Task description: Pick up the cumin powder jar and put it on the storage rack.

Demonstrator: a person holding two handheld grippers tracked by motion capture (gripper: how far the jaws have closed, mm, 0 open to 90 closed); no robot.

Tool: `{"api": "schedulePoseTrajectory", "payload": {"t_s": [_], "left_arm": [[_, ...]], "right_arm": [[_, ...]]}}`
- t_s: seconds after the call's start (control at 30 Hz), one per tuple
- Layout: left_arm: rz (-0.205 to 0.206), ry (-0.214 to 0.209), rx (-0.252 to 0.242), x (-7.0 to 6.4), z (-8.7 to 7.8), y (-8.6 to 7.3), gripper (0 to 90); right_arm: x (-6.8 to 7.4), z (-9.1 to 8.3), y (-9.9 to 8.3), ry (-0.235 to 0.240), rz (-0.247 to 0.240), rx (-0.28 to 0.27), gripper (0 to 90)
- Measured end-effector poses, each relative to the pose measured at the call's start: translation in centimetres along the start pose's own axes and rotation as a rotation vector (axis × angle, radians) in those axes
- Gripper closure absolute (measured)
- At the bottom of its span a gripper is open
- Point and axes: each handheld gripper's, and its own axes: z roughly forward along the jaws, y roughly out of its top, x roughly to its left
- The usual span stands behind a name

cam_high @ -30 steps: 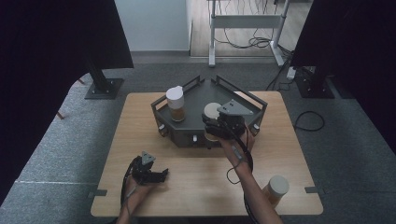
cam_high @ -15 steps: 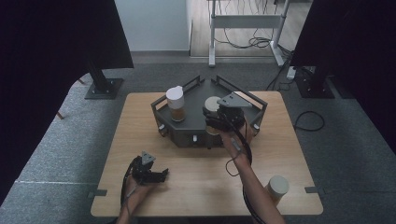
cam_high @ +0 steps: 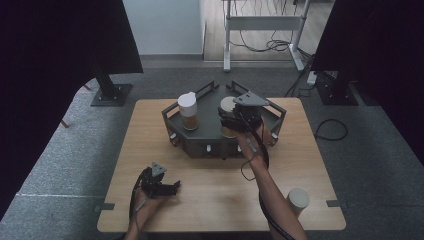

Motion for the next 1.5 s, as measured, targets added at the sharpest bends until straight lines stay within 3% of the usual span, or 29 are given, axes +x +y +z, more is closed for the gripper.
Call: {"api": "schedulePoseTrajectory", "payload": {"t_s": [0.8,1.5], "left_arm": [[0.002,-0.002,0.001,0.0,0.0,0.0,3.8],[0.005,-0.004,0.001,0.1,0.0,0.0,3.8]], "right_arm": [[-0.9,3.2,0.9,-0.011,0.013,0.011,33.2],[-1.0,5.9,-0.1,-0.017,0.006,0.043,33.2]]}}
